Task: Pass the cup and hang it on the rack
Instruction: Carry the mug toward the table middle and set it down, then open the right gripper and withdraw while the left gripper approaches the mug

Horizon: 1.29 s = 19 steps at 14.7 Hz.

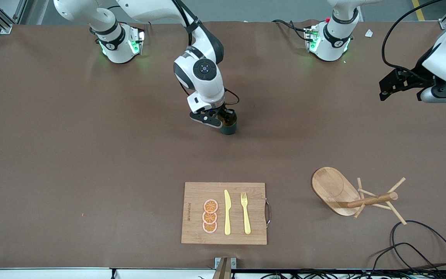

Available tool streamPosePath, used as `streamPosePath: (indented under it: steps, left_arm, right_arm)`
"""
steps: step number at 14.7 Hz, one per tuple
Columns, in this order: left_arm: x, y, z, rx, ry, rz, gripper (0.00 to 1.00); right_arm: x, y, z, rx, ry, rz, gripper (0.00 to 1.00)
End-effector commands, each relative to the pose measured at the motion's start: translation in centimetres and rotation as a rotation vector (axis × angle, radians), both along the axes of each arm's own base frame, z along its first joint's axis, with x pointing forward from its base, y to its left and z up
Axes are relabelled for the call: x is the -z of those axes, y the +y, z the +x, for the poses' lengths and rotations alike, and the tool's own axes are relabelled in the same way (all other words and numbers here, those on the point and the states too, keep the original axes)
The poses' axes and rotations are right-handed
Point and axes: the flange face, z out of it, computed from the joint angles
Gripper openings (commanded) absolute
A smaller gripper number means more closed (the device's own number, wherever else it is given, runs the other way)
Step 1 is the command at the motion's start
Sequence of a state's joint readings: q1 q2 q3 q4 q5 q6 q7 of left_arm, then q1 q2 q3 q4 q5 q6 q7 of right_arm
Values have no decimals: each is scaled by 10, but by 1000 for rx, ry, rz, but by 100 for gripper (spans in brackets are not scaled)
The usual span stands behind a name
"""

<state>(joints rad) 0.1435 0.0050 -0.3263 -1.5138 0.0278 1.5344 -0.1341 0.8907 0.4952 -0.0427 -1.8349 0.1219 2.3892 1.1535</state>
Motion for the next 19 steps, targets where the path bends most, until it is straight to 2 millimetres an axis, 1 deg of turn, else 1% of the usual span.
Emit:
streamPosePath:
  steps: [1, 2, 3, 5, 6, 8, 10, 11, 12, 13, 15, 16, 18, 19]
  left_arm:
    - [11, -21, 9, 50, -16, 46, 100]
    - [18, -39, 11, 87, -24, 66, 100]
    - [28, -55, 14, 123, -19, 95, 100]
    - [40, -84, 14, 205, -28, 194, 100]
    - [43, -93, 13, 228, -32, 216, 100]
    - [48, -101, 12, 238, -24, 212, 100]
    - [60, -132, 6, 237, -15, 204, 100]
    - [70, -147, 4, 201, -7, 202, 100]
    - [79, -170, -3, 168, -9, 203, 100]
    - [91, -189, -7, 132, 2, 200, 100]
    - [107, -227, -15, 73, 6, 187, 100]
    - [115, -244, -18, 41, 9, 181, 100]
    - [130, -286, -30, -13, -13, 195, 100]
    - [138, -305, -38, -37, -23, 202, 100]
  right_arm:
    - [-55, -29, 21, 44, 14, 17, 100]
    - [-71, -45, 32, 25, 17, 17, 100]
    - [-86, -65, 42, -30, 32, 5, 100]
    - [-107, -121, 70, -124, 73, -15, 100]
    - [-118, -151, 84, -161, 80, -12, 100]
    - [-133, -202, 102, -246, 109, -12, 100]
    - [-150, -263, 121, -335, 116, 5, 100]
    - [-160, -297, 130, -360, 103, 16, 100]
    - [-165, -326, 138, -379, 94, 25, 100]
    - [-170, -353, 143, -413, 84, 30, 100]
    - [-174, -400, 149, -480, 90, 19, 100]
    - [-180, -419, 151, -510, 94, 4, 100]
    - [-194, -458, 156, -544, 115, -25, 100]
    - [-208, -474, 159, -542, 121, -24, 100]
